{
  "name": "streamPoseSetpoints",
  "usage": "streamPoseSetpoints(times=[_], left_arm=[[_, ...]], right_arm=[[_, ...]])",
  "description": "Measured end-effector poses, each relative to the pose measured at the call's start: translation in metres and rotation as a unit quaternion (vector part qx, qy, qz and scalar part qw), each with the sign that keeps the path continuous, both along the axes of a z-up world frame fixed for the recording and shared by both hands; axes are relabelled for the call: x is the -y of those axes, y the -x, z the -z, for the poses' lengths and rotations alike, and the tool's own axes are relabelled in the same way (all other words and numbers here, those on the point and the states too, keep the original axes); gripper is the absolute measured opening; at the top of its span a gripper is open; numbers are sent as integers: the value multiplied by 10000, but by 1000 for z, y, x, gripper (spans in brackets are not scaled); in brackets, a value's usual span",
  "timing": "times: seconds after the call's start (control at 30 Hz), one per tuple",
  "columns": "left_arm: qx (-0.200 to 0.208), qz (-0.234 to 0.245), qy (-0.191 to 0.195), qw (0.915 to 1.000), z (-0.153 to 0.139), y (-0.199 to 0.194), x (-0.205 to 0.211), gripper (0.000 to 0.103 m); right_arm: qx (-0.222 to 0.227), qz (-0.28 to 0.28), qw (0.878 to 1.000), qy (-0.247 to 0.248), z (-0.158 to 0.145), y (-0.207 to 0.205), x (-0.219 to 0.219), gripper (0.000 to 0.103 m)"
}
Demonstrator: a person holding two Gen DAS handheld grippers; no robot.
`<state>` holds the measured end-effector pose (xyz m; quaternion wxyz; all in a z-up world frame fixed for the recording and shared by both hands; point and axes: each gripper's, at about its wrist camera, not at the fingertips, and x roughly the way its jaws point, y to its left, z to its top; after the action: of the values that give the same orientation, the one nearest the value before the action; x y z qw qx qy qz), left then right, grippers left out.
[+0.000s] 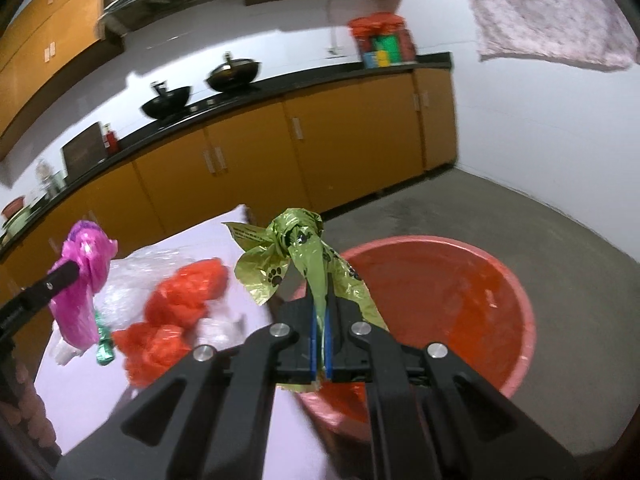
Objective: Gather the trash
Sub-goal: 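Carry pink and paw-print bags over the wastebasket and open both tools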
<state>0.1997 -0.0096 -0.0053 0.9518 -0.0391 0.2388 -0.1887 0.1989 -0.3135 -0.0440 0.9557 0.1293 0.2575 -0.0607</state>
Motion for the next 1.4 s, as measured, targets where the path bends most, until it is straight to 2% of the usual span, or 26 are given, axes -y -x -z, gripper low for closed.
streamPoseSetpoints(times=[0.5, 1.13, 1.17, 1.2, 1.23, 1.3, 1.33, 1.4], left_arm=[[-306, 921, -186, 9951, 20, -14, 90, 25], [-596, 1448, -423, 9868, 47, -26, 136, 26], [-612, 1463, -422, 9864, 48, -27, 139, 28], [-618, 1455, -420, 9865, 48, -27, 141, 35], [-631, 1473, -410, 9862, 50, -27, 142, 49], [-643, 1450, -394, 9865, 51, -28, 144, 62], [-645, 1446, -382, 9866, 52, -28, 144, 62], [-685, 1408, -383, 9869, 54, -28, 140, 62]], right_arm=[[-89, 647, 9977, -189, 19, 13, 60, 4], [-127, 940, 9948, -373, 36, 6, 99, 5], [-126, 935, 9948, -389, 36, 6, 101, 7], [-127, 933, 9947, -412, 37, 5, 102, 9], [-113, 955, 9945, -413, 37, 5, 104, 11], [-107, 1002, 9940, -414, 38, 7, 106, 24], [-102, 1043, 9937, -409, 40, 8, 108, 30], [-134, 1100, 9930, -403, 41, 9, 110, 31]])
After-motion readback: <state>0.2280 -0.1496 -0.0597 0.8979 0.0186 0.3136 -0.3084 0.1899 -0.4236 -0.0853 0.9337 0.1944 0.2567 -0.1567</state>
